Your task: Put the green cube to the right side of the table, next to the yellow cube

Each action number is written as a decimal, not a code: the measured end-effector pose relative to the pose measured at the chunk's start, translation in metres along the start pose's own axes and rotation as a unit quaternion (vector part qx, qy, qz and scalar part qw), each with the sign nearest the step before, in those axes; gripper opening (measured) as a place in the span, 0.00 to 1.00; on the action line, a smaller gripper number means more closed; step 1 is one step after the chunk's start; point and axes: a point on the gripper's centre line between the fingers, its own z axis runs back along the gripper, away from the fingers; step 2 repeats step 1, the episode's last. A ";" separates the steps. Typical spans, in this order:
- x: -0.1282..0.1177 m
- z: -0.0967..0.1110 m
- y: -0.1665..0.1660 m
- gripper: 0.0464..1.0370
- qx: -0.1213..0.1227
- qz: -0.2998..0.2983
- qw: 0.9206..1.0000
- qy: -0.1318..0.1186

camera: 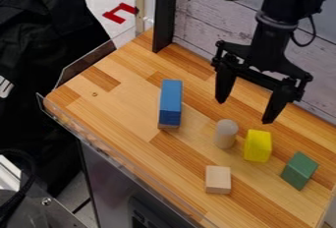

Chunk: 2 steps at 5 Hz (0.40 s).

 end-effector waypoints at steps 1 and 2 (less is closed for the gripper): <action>-0.005 0.001 0.001 0.96 0.003 -0.002 1.000 0.016; -0.005 0.001 0.001 0.96 0.003 -0.002 1.000 0.016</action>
